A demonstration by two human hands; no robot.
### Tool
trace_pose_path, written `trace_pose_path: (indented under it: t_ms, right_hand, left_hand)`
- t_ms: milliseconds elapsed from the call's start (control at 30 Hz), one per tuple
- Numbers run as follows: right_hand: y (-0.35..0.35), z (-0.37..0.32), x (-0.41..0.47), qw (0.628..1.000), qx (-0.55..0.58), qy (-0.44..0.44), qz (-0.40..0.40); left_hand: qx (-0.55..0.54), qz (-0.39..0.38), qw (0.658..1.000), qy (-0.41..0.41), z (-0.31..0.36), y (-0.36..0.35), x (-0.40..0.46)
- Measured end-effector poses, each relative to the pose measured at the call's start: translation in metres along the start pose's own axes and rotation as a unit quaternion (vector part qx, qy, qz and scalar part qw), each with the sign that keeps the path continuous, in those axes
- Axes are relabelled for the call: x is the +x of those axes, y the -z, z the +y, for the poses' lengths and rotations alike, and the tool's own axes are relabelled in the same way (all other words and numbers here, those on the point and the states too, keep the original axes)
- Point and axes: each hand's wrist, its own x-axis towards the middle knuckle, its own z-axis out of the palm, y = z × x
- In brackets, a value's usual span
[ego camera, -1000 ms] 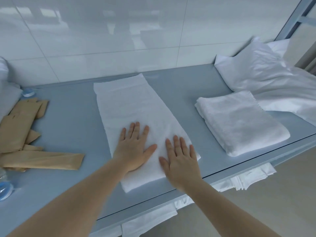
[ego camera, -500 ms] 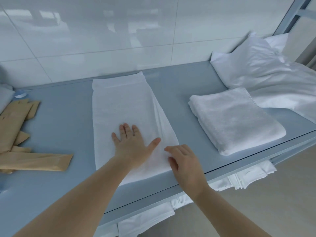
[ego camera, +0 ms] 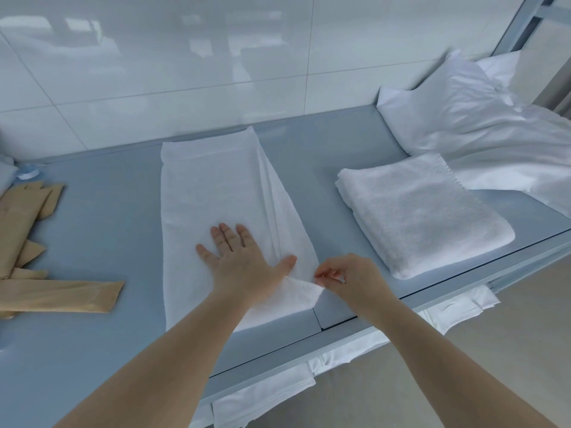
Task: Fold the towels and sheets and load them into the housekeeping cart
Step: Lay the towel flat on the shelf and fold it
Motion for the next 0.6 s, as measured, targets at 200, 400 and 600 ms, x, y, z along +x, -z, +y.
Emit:
trace_pose_path:
  t_ms: [200,400,600]
  right_hand:
    - [0.010,-0.003,0.008,0.988,-0.037,0.122,-0.083]
    - [0.014,-0.004,0.006,0.981,-0.060,0.142,-0.120]
    - [0.004,0.005,-0.001,0.984,-0.042,0.138,-0.103]
  left_hand:
    - [0.008,0.005,1.000,0.000,0.000,0.001,-0.004]
    - [-0.001,-0.029,0.998,-0.052,-0.019,0.011,-0.002]
    - [0.011,0.018,0.996,-0.087,-0.083,0.007,-0.036]
